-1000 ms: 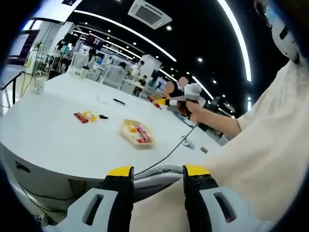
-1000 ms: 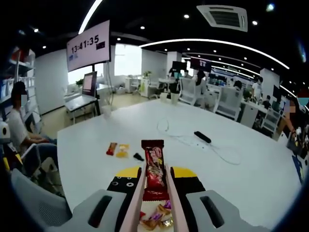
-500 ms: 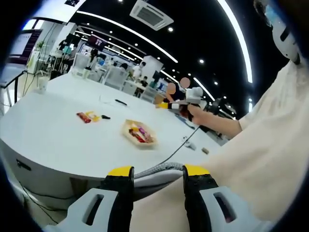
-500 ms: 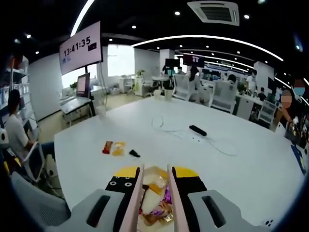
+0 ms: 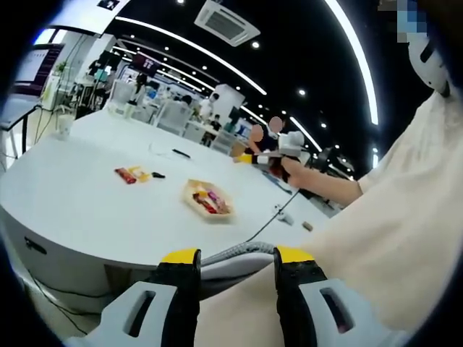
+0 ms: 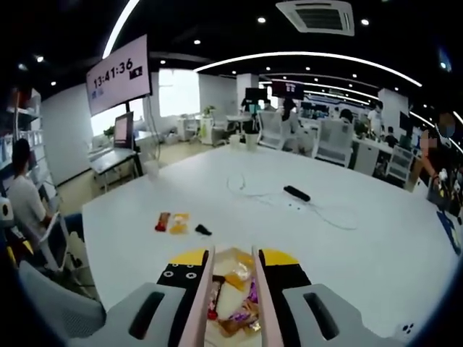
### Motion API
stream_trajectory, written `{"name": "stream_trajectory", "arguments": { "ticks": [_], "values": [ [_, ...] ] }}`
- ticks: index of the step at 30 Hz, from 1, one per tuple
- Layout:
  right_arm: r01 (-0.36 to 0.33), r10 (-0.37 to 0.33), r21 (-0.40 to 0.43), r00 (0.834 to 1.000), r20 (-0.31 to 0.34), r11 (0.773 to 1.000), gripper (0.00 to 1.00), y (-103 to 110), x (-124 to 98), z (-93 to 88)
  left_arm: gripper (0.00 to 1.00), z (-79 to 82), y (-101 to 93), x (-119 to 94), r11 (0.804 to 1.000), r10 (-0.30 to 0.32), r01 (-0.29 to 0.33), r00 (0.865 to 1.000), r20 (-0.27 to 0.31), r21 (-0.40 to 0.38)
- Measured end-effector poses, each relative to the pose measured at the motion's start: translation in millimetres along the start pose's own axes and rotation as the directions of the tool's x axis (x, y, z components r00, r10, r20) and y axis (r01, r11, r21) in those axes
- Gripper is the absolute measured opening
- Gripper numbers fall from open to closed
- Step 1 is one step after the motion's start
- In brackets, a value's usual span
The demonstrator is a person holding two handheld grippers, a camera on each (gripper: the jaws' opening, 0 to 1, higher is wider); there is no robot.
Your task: Place the target food into the container with the food tongs after gripping and lifting it, then release it inside without dropping or visibly crushing the food.
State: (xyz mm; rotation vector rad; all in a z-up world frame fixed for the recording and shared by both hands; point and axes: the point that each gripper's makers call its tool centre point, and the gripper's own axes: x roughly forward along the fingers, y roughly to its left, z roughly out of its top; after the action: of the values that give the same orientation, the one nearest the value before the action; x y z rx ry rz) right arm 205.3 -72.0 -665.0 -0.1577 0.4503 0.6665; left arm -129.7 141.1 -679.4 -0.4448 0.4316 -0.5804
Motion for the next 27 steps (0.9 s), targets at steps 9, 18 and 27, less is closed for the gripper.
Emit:
{"name": "stream_trajectory", "arguments": {
  "ticks": [9,18,27],
  "values": [
    [-0.021,0.021,0.007,1.0,-0.002,1.0,0.27,6,2,1.0,0.39,2.4,0.2,0,1.0,0.003,-0.003,1.0,0.011,0.0],
    [-0.051,0.051,-0.006,0.999,-0.018,0.999,0.28,36,-4,-4.7,0.39,10.2,1.1,0,1.0,-0.001,0.001,1.0,0.016,-0.005],
    [-0.038,0.04,0.045,0.998,-0.049,0.998,0.28,65,-16,-4.0,0.39,33.5,12.4,10,0.998,-0.063,0.063,0.998,0.007,-0.01]
  ]
}}
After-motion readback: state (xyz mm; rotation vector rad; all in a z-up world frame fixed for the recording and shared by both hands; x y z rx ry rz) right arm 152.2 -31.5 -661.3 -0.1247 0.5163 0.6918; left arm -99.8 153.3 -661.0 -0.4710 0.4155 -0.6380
